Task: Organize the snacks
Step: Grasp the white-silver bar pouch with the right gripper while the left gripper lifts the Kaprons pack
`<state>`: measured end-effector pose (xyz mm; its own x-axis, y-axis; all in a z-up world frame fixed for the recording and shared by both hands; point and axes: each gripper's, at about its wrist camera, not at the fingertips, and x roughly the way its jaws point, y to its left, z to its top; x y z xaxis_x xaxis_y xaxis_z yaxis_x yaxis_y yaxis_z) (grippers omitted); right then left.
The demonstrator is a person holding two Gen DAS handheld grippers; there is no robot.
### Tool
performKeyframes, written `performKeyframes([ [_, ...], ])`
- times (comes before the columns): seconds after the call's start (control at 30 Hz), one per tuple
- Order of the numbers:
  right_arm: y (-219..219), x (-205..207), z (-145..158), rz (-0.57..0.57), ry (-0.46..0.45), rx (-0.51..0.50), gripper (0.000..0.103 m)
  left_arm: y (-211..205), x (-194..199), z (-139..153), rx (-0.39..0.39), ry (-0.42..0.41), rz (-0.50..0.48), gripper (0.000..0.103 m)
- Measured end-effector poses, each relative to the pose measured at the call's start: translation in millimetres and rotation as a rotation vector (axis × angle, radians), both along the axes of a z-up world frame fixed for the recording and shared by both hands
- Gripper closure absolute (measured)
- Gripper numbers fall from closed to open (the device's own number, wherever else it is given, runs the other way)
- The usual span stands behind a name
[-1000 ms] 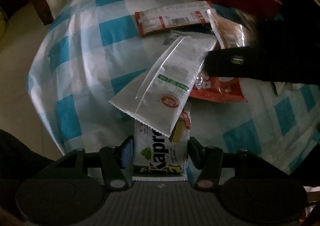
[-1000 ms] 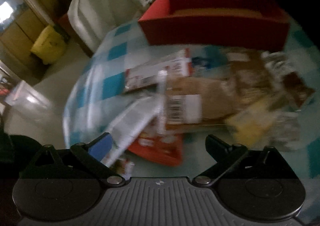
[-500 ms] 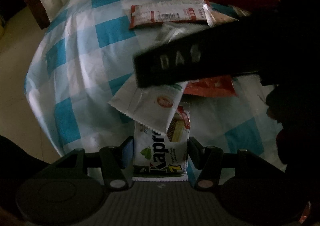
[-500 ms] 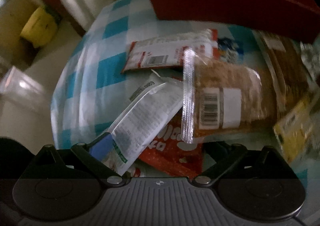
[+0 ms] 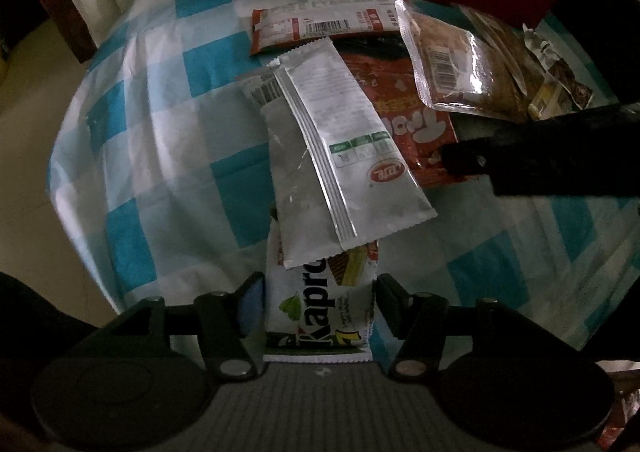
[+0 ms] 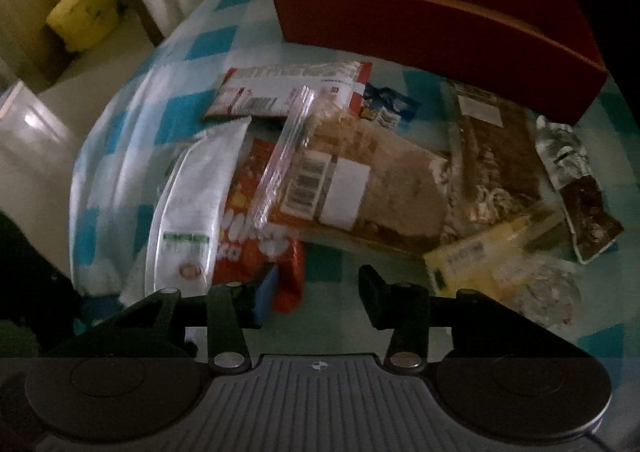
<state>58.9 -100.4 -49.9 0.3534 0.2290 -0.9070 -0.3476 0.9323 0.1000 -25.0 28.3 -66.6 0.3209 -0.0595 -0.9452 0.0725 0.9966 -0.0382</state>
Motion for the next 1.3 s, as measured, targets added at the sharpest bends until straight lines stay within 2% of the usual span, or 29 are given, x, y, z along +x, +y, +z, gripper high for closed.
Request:
performKeyframes([
  [0.07, 0, -3, 4, 0.026, 0.009, 0.012, 0.043, 1, 1, 0, -0.006, 0.002, 0.003, 0.049],
  [0.13, 5, -6, 11, 0.067, -0.014, 0.027, 0.031, 4, 1, 1, -0.022, 0.003, 0.019, 0.049],
  [0.17, 11, -5, 14, 0.083, -0.03, 0.028, 0.028, 8, 1, 1, -0.034, 0.005, 0.033, 0.049],
  [0.27, 32, 7, 16, 0.105, -0.027, 0.092, 0.027, 13, 0, 1, -0.049, 0.005, 0.054, 0.05],
  [0.33, 48, 17, 13, 0.098, -0.021, 0.099, 0.013, 12, -1, 0, -0.042, 0.003, 0.049, 0.05],
  [0.47, 78, 32, 0, 0.119, -0.068, 0.006, 0.011, 14, 0, -1, -0.057, 0.006, 0.056, 0.049],
  [0.53, 82, 40, -9, 0.096, -0.063, -0.006, 0.001, 13, 0, -1, -0.049, 0.005, 0.04, 0.047],
  [0.57, 83, 42, -12, 0.1, -0.053, 0.0, 0.0, 12, -1, -1, -0.045, 0.005, 0.029, 0.046],
  [0.7, 80, 37, -18, 0.175, -0.059, -0.016, 0.0, 10, -1, -3, -0.041, 0.003, 0.012, 0.044],
  [0.77, 77, 33, -20, 0.237, -0.058, -0.057, 0.0, 13, -1, -3, -0.055, 0.005, 0.019, 0.044],
  [0.8, 76, 29, -17, 0.259, -0.06, -0.083, 0.005, 12, 0, -3, -0.057, 0.005, 0.021, 0.044],
  [0.87, 72, 28, -8, 0.296, -0.071, -0.124, 0.021, 13, 1, -3, -0.061, 0.007, 0.024, 0.044],
  [0.9, 68, 28, -2, 0.298, -0.071, -0.12, 0.043, 14, 3, -3, -0.065, 0.009, 0.026, 0.043],
  [0.93, 61, 30, 5, 0.284, -0.051, -0.085, 0.056, 16, 4, -3, -0.074, 0.011, 0.031, 0.042],
  [1.1, 27, 16, 21, 0.235, -0.064, -0.026, 0.058, 27, 8, -3, -0.107, 0.019, 0.057, 0.04],
  [1.2, 3, 4, 24, 0.189, -0.055, 0.043, 0.06, 32, 11, -3, -0.13, 0.021, 0.088, 0.04],
  [1.3, -16, -1, 26, 0.156, -0.056, 0.111, 0.06, 26, 13, -4, -0.085, 0.016, 0.074, 0.04],
])
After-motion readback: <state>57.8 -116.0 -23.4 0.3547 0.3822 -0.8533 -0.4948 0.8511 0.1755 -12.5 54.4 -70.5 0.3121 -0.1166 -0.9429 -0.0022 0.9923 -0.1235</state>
